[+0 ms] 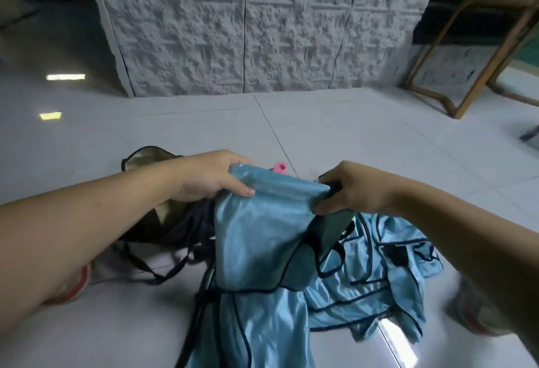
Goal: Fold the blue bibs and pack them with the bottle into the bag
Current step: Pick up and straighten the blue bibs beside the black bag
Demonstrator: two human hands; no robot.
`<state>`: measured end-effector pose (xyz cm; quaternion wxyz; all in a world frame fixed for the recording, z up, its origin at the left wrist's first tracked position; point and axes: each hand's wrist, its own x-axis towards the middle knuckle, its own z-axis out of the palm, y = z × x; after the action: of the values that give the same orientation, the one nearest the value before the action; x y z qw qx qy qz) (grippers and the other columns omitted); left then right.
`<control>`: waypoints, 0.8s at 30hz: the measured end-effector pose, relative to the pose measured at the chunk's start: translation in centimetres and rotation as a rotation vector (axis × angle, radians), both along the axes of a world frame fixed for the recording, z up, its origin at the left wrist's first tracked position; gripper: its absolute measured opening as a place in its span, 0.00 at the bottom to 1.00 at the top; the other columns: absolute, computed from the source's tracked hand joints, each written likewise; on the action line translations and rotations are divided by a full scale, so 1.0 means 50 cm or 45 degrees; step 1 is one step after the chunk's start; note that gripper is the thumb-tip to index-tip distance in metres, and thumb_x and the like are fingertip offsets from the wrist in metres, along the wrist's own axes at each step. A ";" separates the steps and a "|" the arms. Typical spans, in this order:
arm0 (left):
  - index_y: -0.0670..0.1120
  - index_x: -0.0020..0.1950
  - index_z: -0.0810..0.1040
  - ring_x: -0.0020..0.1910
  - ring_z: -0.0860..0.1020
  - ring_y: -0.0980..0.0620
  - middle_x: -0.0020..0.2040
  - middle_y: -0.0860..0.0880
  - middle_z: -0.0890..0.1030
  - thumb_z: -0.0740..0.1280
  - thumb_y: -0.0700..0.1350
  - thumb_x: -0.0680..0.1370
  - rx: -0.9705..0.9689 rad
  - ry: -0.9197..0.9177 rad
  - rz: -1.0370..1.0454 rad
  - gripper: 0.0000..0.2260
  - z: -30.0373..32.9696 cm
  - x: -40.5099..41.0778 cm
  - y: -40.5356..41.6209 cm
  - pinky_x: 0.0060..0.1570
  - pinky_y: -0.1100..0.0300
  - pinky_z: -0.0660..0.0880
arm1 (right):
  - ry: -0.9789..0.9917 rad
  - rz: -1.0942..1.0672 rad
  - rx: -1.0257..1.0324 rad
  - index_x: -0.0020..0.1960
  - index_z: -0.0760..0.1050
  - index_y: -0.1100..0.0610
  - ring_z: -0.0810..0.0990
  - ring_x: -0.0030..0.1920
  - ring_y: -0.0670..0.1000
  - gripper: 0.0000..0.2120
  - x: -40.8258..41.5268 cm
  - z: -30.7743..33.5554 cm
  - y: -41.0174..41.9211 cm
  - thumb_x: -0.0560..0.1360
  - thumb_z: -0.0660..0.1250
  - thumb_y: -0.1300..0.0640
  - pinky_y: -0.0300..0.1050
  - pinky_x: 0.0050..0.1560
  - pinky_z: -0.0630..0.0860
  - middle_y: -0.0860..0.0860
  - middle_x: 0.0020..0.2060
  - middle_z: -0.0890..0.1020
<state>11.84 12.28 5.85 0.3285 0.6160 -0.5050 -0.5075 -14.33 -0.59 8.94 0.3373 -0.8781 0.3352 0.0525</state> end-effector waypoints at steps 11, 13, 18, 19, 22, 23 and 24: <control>0.46 0.40 0.79 0.40 0.82 0.50 0.39 0.47 0.84 0.76 0.43 0.75 0.337 -0.340 0.308 0.08 -0.394 0.000 0.043 0.42 0.54 0.78 | 0.431 0.160 -0.048 0.41 0.75 0.56 0.78 0.40 0.55 0.05 0.089 -0.367 0.027 0.74 0.69 0.57 0.43 0.38 0.73 0.53 0.37 0.78; 0.47 0.37 0.78 0.43 0.82 0.48 0.38 0.48 0.83 0.76 0.47 0.72 0.315 -0.497 0.377 0.10 -0.450 0.001 0.020 0.44 0.54 0.78 | 0.468 0.154 -0.140 0.46 0.76 0.60 0.80 0.45 0.59 0.03 0.112 -0.438 0.021 0.74 0.64 0.61 0.50 0.41 0.76 0.57 0.43 0.79; 0.43 0.42 0.76 0.47 0.81 0.44 0.43 0.45 0.82 0.74 0.47 0.75 0.264 -0.852 0.410 0.10 -0.512 -0.004 -0.026 0.39 0.54 0.70 | 0.498 0.027 -0.294 0.59 0.75 0.53 0.81 0.51 0.62 0.15 0.145 -0.513 0.000 0.75 0.63 0.64 0.51 0.46 0.79 0.56 0.53 0.80; 0.42 0.44 0.76 0.48 0.81 0.42 0.45 0.44 0.82 0.74 0.46 0.74 0.261 -0.883 0.409 0.10 -0.523 -0.001 -0.031 0.41 0.53 0.72 | 0.498 0.020 -0.328 0.62 0.74 0.53 0.81 0.53 0.63 0.16 0.148 -0.522 -0.004 0.75 0.63 0.64 0.53 0.49 0.80 0.56 0.55 0.80; 0.46 0.56 0.75 0.59 0.77 0.42 0.55 0.45 0.78 0.72 0.47 0.75 0.258 -0.998 0.365 0.13 -0.545 -0.002 -0.036 0.53 0.51 0.74 | 0.499 0.008 -0.421 0.67 0.69 0.56 0.77 0.60 0.63 0.21 0.146 -0.550 -0.005 0.75 0.64 0.65 0.55 0.53 0.77 0.58 0.60 0.75; 0.48 0.60 0.74 0.63 0.73 0.44 0.59 0.46 0.76 0.71 0.48 0.76 0.250 -1.063 0.330 0.14 -0.550 -0.003 -0.034 0.58 0.51 0.73 | 0.491 0.003 -0.443 0.68 0.67 0.56 0.75 0.62 0.62 0.23 0.142 -0.558 -0.001 0.75 0.65 0.65 0.55 0.54 0.76 0.58 0.61 0.74; 0.49 0.62 0.73 0.66 0.71 0.45 0.62 0.48 0.75 0.70 0.49 0.77 0.243 -1.097 0.297 0.16 -0.556 -0.003 -0.032 0.61 0.50 0.71 | 0.471 -0.003 -0.445 0.69 0.66 0.56 0.73 0.63 0.62 0.24 0.140 -0.566 0.003 0.74 0.65 0.66 0.56 0.55 0.76 0.58 0.61 0.73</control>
<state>11.67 10.69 -21.94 0.0851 0.8512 -0.4740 -0.2088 -7.33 -0.46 -19.37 0.1134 -0.8981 0.3963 0.1532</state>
